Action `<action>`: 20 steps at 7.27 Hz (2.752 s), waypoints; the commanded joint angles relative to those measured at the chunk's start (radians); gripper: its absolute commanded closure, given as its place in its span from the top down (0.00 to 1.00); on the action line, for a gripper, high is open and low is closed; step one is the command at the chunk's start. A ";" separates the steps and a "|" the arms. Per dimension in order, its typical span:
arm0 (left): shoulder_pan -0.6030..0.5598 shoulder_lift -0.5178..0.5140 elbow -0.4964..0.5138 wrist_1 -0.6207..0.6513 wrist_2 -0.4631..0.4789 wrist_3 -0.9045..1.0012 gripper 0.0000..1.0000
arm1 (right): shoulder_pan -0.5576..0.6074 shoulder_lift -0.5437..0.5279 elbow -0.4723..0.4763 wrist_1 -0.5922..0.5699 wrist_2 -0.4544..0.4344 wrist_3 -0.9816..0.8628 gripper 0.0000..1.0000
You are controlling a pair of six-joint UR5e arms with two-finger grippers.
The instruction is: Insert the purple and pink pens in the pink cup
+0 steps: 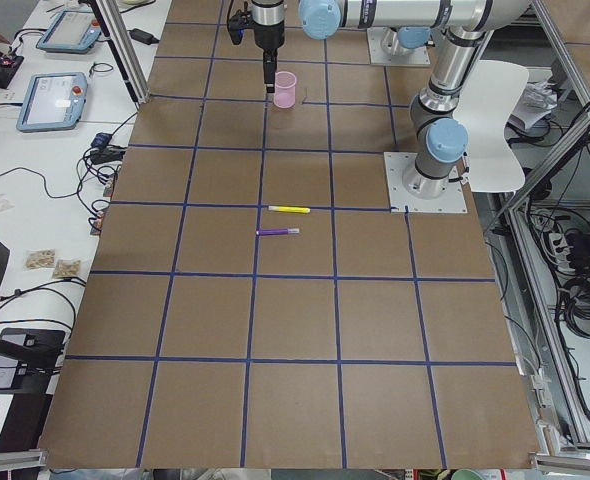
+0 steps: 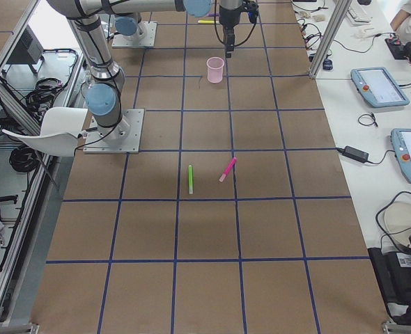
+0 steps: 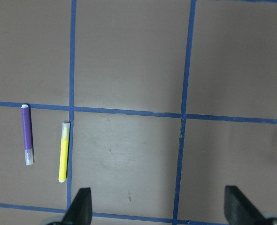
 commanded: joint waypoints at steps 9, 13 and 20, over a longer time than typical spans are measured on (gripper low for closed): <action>0.013 0.007 -0.003 -0.018 0.004 0.051 1.00 | -0.487 0.079 0.274 -0.421 -0.002 -0.759 1.00; 0.203 -0.031 -0.006 0.072 -0.005 0.068 1.00 | -0.647 0.258 0.337 -0.596 0.017 -1.087 1.00; 0.475 -0.268 -0.247 0.572 -0.008 0.299 1.00 | -0.519 0.412 0.355 -0.753 0.006 -1.189 0.97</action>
